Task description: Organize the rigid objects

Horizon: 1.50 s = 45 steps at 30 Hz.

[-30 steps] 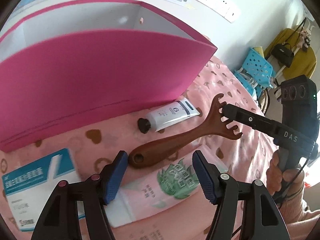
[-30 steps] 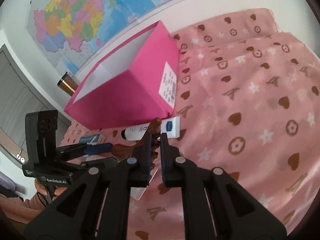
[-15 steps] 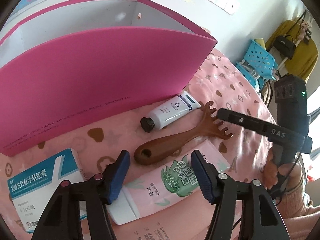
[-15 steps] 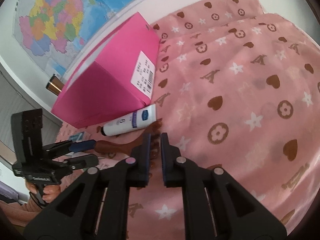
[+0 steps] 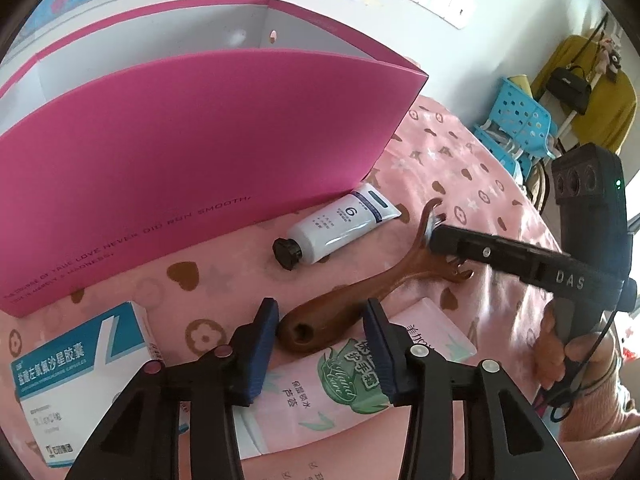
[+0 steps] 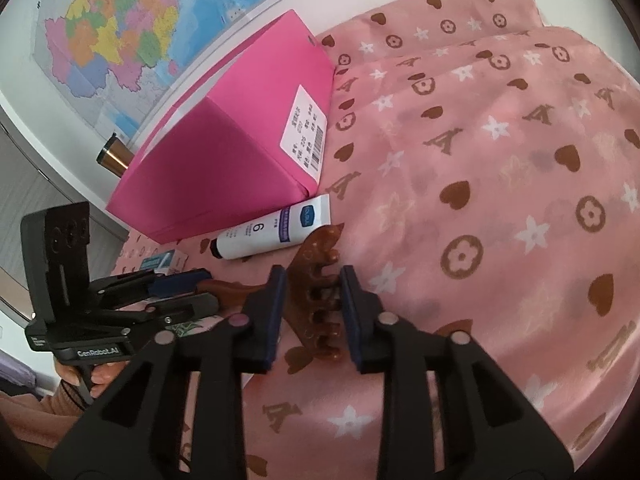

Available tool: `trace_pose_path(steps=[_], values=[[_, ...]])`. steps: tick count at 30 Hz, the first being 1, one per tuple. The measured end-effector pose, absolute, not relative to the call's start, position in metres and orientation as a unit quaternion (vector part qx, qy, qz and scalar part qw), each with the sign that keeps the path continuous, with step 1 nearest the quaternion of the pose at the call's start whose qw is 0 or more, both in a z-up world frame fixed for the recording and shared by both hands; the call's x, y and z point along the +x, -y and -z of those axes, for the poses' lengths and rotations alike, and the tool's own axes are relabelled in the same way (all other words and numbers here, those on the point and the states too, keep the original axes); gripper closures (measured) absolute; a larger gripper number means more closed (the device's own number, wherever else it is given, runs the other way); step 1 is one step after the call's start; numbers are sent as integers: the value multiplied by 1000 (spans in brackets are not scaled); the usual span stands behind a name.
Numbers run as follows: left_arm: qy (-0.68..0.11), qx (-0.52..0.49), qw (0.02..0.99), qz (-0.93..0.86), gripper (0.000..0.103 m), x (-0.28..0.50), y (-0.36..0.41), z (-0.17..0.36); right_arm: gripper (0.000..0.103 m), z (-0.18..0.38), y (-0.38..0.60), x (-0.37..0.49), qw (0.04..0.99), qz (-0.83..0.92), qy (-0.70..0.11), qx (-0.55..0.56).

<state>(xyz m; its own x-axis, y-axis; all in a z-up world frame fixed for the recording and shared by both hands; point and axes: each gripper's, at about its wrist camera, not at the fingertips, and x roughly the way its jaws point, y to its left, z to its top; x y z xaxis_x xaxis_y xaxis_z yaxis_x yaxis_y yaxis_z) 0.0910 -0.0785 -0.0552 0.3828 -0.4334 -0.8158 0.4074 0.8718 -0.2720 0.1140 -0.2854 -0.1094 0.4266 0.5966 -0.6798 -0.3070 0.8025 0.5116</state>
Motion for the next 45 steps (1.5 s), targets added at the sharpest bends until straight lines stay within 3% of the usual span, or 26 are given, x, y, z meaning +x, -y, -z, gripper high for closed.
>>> trace_pose_path(steps=[2,6,10,14,18,24,31,36,40,45], values=[[-489,-5,834,256,54,88,80,55,87,104,288,112,832,-278,-451,163],[-480,22,840,251,52,85,87,55,91,87,291,107,837,-299,-425,170],[-471,52,849,235,58,84,93,56,92,72,286,105,837,-322,-407,171],[-467,53,849,242,67,85,91,56,82,66,271,106,814,-378,-412,155],[-456,67,853,245,81,82,95,55,81,77,248,109,811,-386,-422,124],[-459,62,854,236,82,85,88,56,81,99,244,132,797,-369,-451,158],[-460,49,854,240,85,87,82,55,67,127,259,133,773,-343,-493,206],[-462,49,852,241,85,84,80,54,66,130,270,140,769,-320,-485,267],[-467,43,848,246,85,84,79,53,66,114,259,126,786,-318,-492,197],[-475,34,842,254,84,89,83,52,65,78,287,119,859,-256,-421,142]])
